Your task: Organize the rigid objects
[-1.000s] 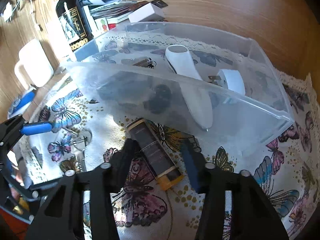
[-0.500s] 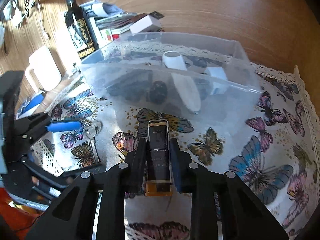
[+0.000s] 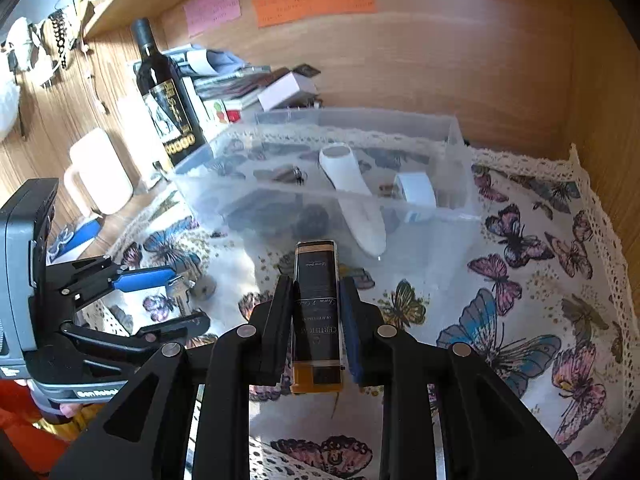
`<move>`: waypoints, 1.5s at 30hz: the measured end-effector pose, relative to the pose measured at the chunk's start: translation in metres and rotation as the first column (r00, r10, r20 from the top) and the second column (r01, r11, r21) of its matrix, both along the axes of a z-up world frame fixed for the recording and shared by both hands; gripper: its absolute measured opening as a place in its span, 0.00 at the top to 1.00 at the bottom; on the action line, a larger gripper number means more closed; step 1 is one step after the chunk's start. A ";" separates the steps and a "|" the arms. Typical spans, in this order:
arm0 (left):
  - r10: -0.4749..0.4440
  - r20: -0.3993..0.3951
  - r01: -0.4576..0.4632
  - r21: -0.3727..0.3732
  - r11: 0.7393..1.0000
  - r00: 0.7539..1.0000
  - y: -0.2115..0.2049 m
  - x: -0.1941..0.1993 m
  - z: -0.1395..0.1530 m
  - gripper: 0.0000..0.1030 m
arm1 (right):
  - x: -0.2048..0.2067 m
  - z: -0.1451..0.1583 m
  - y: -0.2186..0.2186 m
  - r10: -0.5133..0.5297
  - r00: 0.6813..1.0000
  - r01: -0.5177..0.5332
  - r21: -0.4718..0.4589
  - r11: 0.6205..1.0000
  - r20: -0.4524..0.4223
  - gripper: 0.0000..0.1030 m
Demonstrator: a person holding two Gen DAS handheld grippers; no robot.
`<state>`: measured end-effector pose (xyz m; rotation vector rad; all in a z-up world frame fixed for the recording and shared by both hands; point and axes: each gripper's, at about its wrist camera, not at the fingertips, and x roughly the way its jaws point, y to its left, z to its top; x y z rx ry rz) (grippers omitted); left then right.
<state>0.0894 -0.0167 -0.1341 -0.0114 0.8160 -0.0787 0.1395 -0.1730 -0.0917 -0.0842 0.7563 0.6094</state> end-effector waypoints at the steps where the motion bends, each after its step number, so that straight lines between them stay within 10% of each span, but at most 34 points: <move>1: 0.007 0.019 -0.007 -0.003 1.000 1.000 0.003 -0.003 0.006 0.41 | 0.000 0.002 0.000 0.000 1.000 0.000 0.005 1.000 0.006 0.79; 2: 0.013 0.036 -0.013 -0.002 1.000 0.999 0.005 -0.006 0.011 0.43 | -0.001 0.005 0.001 -0.001 1.000 0.001 0.011 1.000 0.013 0.79; 3: 0.019 0.056 -0.019 0.003 1.000 0.998 0.006 -0.009 0.015 0.99 | -0.001 0.007 0.001 -0.003 1.000 0.003 0.014 1.000 0.020 0.79; 5: 0.024 0.042 -0.025 0.012 1.000 0.999 0.011 -0.003 0.022 0.99 | -0.002 0.013 0.003 -0.006 0.999 0.005 0.015 1.000 0.039 0.79; 11: 0.025 0.027 -0.024 -0.054 0.998 0.999 0.031 0.006 0.025 0.97 | -0.004 0.025 0.007 -0.004 0.997 0.003 0.021 1.000 0.081 0.79; 17: 0.023 0.025 -0.022 -0.046 0.999 0.999 0.036 -0.010 0.020 0.39 | 0.000 0.020 0.009 -0.002 0.999 0.002 0.012 1.000 0.050 0.79; 25: -0.139 -0.107 0.141 0.014 0.990 0.985 -0.010 -0.007 -0.021 0.32 | 0.002 0.015 0.011 0.000 1.000 -0.001 0.022 1.000 0.022 0.79; 45: -0.043 0.092 0.039 0.043 0.998 0.995 0.003 -0.018 0.019 0.41 | 0.000 0.024 0.000 -0.031 0.999 0.029 0.036 0.999 0.045 0.79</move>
